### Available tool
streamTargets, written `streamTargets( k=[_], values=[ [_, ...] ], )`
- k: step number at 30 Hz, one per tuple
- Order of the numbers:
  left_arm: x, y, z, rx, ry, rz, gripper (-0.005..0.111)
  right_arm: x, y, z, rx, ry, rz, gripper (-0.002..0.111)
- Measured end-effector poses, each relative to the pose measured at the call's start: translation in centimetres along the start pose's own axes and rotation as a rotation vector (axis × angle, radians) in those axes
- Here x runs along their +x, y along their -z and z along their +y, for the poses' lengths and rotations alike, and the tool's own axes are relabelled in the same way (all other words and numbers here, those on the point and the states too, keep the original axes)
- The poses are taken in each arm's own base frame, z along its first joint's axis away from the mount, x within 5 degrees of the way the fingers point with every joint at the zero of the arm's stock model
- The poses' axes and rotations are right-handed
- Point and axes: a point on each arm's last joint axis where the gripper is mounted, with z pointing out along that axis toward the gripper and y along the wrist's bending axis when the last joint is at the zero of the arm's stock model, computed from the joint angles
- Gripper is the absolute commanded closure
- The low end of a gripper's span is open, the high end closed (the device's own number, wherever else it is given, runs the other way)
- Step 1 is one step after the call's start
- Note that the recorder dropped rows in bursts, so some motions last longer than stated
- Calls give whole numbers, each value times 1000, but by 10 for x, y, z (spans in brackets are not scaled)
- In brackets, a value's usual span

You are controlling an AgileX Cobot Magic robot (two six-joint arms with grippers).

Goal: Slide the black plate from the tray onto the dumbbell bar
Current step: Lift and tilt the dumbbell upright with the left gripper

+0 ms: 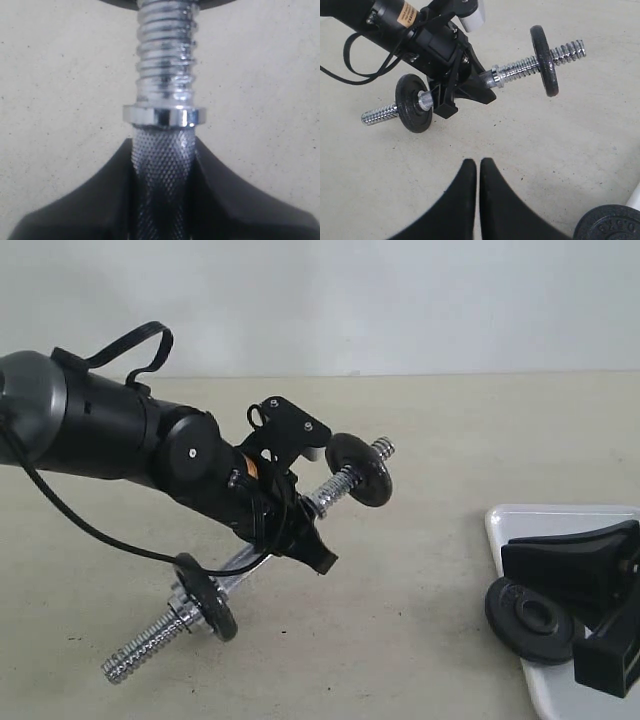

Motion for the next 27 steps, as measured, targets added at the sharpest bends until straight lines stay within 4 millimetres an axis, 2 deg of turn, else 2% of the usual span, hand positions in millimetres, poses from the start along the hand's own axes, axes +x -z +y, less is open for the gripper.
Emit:
streamTargets(
  k=[15, 27],
  values=[
    [-1, 1, 0, 0, -2, -2, 102, 0, 0, 0, 2, 0, 0, 108],
    [-21, 38, 1, -19, -9, -121, 102, 0, 0, -1, 8, -3, 0, 108]
  ],
)
